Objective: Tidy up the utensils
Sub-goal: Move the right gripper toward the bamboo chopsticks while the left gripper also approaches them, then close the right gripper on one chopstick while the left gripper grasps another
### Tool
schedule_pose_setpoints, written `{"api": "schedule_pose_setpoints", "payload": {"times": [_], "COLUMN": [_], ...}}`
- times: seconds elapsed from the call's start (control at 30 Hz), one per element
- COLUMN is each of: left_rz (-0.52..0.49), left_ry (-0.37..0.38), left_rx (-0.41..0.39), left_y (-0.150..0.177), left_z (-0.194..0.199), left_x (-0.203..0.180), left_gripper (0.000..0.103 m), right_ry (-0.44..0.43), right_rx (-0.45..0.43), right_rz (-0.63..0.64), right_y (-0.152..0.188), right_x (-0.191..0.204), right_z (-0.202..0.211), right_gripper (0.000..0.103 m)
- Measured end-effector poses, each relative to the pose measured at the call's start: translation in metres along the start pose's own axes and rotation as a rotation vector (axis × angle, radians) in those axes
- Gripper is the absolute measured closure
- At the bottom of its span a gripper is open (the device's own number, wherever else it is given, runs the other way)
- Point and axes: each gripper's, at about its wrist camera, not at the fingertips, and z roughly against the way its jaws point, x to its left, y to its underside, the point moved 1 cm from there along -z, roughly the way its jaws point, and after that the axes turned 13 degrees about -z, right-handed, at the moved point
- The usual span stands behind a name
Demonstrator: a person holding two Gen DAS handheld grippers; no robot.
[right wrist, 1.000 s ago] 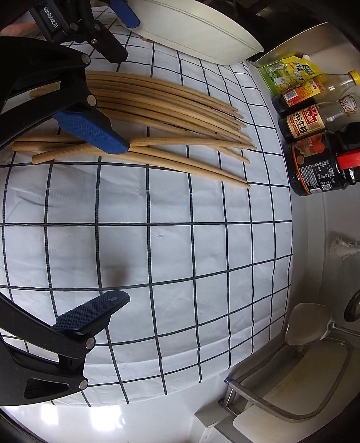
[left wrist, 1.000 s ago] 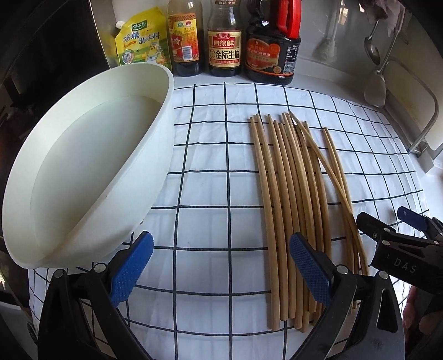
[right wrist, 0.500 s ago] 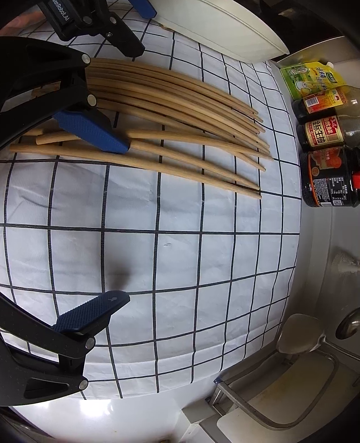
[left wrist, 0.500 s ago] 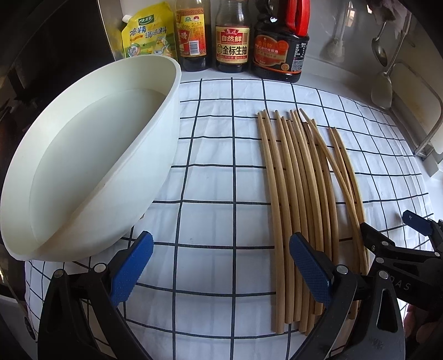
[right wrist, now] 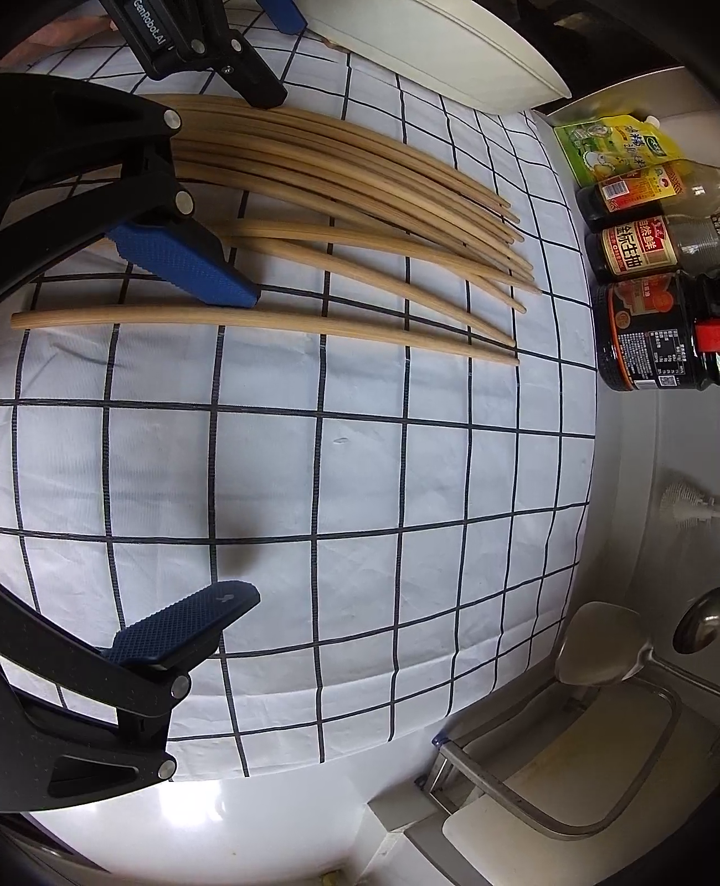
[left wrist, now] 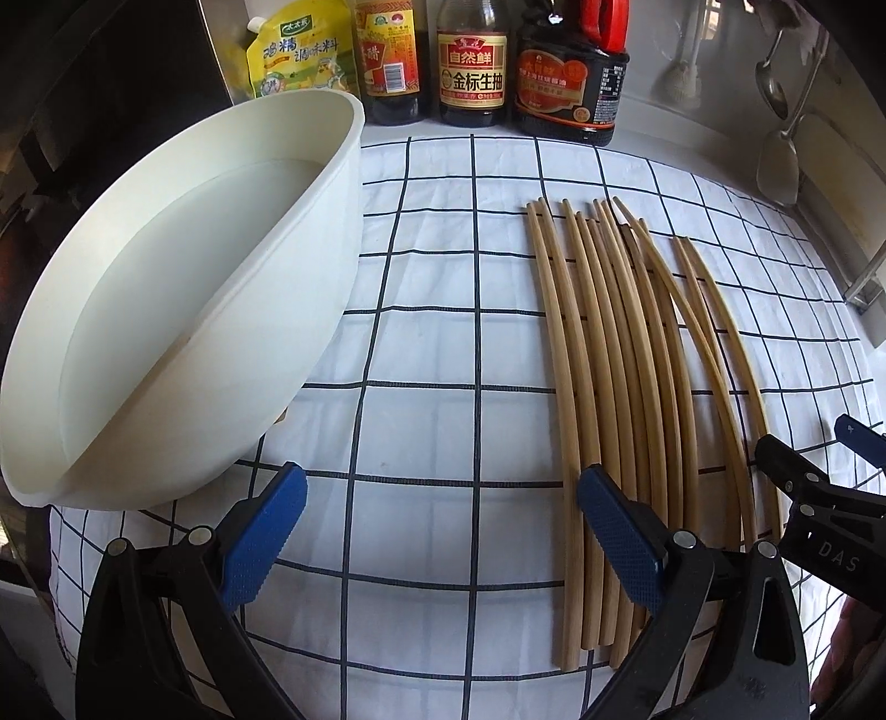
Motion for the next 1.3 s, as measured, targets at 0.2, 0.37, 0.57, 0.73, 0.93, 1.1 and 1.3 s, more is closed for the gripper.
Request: {"api": "schedule_pose_setpoints", "payload": {"times": [0.2,0.37,0.57,0.73,0.93,1.1,1.3], "left_rz": [-0.01,0.006,0.01,-0.019,-0.034,-0.041,-0.065], "left_ry": [-0.049,-0.047,0.002,0.052,0.102,0.141,0.192], "left_rx": [0.023,0.024,0.014,0.003,0.008,0.018,-0.03], "left_y": [-0.003,-0.006,-0.012,-0.016,-0.02,-0.018,-0.021], "left_z": [-0.006,-0.01,-0.01,-0.007,-0.007,-0.001,0.03], "left_x": [-0.003,-0.002,-0.005,-0.016,-0.02,-0.018,-0.015], "left_gripper": [0.006,0.006,0.022,0.057,0.095,0.096,0.096], "right_ry": [0.003,0.017,0.023,-0.096,-0.126,-0.169,-0.201], "right_rx": [-0.013,-0.046,-0.099,-0.043,-0.03,-0.01,-0.031], "right_rz": [-0.005,0.019,0.096,0.102,0.125,0.054,-0.022], "right_y": [0.001,0.004,0.011,0.01,0.011,0.01,0.003], "right_x": [0.002,0.005,0.017,0.022,0.031,0.015,0.004], "right_z": [0.001,0.004,0.009,0.011,0.013,0.019,0.049], "right_gripper": [0.009,0.009,0.017,0.06,0.097,0.097,0.097]}}
